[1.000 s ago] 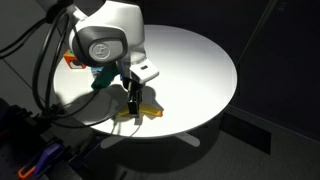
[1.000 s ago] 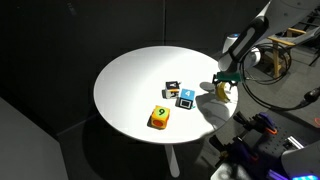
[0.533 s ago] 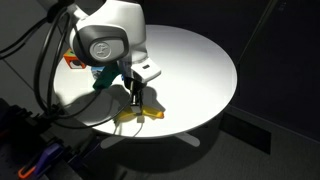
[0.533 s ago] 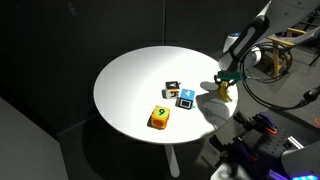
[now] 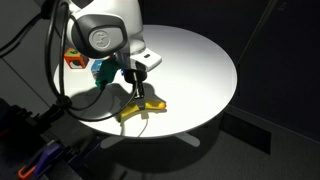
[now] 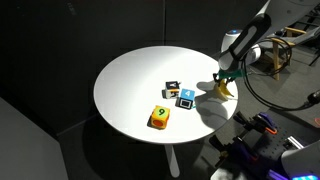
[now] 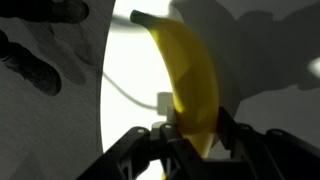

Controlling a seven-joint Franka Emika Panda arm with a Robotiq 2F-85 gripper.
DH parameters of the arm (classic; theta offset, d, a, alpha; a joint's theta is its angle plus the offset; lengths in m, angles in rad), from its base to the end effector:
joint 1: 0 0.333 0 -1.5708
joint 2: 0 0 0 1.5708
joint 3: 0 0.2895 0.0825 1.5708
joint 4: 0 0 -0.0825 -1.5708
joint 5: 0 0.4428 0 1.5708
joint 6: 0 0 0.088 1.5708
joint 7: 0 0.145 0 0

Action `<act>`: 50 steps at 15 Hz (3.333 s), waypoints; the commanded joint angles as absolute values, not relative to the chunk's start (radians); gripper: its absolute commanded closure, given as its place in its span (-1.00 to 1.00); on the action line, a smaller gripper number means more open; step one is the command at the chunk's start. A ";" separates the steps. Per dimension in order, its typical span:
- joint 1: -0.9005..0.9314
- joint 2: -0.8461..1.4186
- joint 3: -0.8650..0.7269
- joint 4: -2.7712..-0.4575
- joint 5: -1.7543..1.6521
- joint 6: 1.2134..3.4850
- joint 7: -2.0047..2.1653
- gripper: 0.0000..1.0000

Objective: Turn the banana to the left

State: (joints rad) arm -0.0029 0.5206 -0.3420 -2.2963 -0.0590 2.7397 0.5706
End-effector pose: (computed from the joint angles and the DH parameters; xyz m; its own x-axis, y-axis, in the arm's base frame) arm 0.4807 -0.2047 0.0157 0.6831 -0.7287 0.0496 -0.7227 -0.6646 0.1897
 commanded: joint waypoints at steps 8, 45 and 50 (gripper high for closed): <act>0.094 0.484 -0.381 -2.330 -0.244 2.783 0.386 0.65; 0.028 0.417 -0.154 -2.368 -0.376 2.802 -0.121 -0.38; 0.041 0.411 -0.173 -2.372 -0.376 2.800 -0.082 -1.00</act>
